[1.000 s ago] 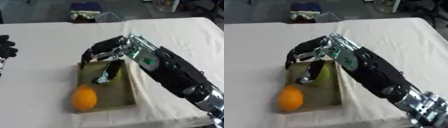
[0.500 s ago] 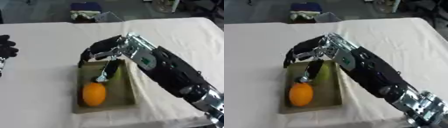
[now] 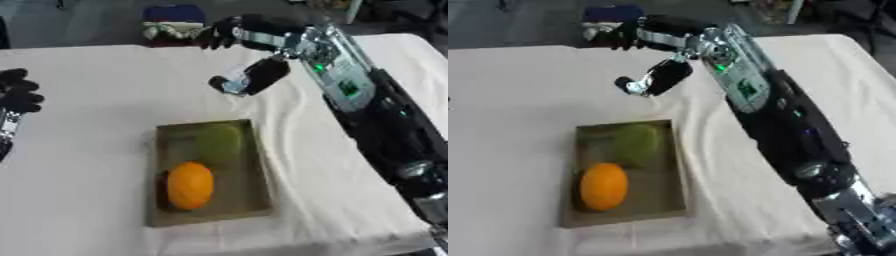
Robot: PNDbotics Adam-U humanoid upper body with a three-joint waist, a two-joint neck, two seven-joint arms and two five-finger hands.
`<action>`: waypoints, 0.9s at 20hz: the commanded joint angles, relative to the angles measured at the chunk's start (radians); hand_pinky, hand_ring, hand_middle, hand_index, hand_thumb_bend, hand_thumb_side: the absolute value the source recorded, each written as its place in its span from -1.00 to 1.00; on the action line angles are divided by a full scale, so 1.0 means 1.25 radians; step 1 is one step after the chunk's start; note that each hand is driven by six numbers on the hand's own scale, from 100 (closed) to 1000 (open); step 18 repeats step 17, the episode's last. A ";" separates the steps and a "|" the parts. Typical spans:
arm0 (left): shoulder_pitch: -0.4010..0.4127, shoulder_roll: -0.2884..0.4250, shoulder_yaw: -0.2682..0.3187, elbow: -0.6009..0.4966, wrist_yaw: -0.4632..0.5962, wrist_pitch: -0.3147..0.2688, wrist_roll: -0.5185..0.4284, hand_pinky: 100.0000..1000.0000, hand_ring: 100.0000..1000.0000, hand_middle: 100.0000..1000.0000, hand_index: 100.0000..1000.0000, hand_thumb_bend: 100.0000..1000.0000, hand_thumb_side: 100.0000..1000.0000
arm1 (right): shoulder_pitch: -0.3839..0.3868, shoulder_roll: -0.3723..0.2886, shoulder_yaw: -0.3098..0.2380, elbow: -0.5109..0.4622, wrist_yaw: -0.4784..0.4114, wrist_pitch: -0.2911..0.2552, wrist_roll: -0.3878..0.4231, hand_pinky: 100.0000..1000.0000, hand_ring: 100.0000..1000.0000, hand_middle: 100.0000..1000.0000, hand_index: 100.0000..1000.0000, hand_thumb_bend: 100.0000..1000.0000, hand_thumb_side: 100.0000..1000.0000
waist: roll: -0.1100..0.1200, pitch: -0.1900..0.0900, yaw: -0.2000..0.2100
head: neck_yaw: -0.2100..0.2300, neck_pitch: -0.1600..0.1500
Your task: Pick up objects on the table and place them in the box.
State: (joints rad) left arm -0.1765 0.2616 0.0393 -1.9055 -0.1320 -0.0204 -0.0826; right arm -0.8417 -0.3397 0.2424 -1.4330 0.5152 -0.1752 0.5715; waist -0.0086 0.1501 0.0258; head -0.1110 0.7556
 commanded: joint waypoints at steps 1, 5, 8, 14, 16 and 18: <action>-0.006 0.009 0.008 -0.009 -0.003 0.000 0.004 0.24 0.23 0.21 0.57 -0.34 0.37 | 0.011 -0.024 -0.076 -0.042 -0.033 0.042 -0.043 0.53 0.63 0.60 0.89 -0.78 -0.26 | 0.002 -0.008 0.001 | 0.003 -0.002; -0.009 0.009 0.008 -0.008 -0.004 0.000 0.004 0.24 0.23 0.21 0.57 -0.33 0.37 | 0.058 -0.030 -0.161 -0.076 -0.070 0.092 -0.096 0.50 0.62 0.59 0.89 -0.86 -0.31 | 0.002 -0.006 -0.001 | 0.003 -0.004; -0.009 0.006 0.008 -0.008 -0.004 0.000 0.003 0.24 0.24 0.21 0.57 -0.33 0.37 | 0.095 -0.026 -0.211 -0.097 -0.095 0.111 -0.137 0.46 0.59 0.55 0.86 -0.90 -0.33 | 0.002 -0.005 0.001 | 0.010 -0.004; -0.007 0.005 0.009 -0.008 -0.004 -0.001 0.003 0.24 0.24 0.22 0.57 -0.33 0.37 | 0.152 -0.021 -0.245 -0.125 -0.130 0.116 -0.224 0.44 0.56 0.53 0.84 -0.95 -0.36 | 0.006 -0.004 0.004 | 0.029 0.003; -0.007 0.004 0.009 -0.008 -0.005 0.000 0.003 0.24 0.22 0.21 0.57 -0.33 0.37 | 0.164 -0.022 -0.244 -0.127 -0.135 0.117 -0.255 0.43 0.56 0.52 0.84 -0.96 -0.36 | 0.006 -0.002 0.003 | 0.033 0.003; -0.007 0.004 0.008 -0.008 -0.005 0.000 0.003 0.24 0.22 0.20 0.57 -0.33 0.37 | 0.171 -0.023 -0.243 -0.127 -0.138 0.117 -0.269 0.43 0.56 0.52 0.84 -0.97 -0.36 | 0.006 -0.002 0.003 | 0.033 0.003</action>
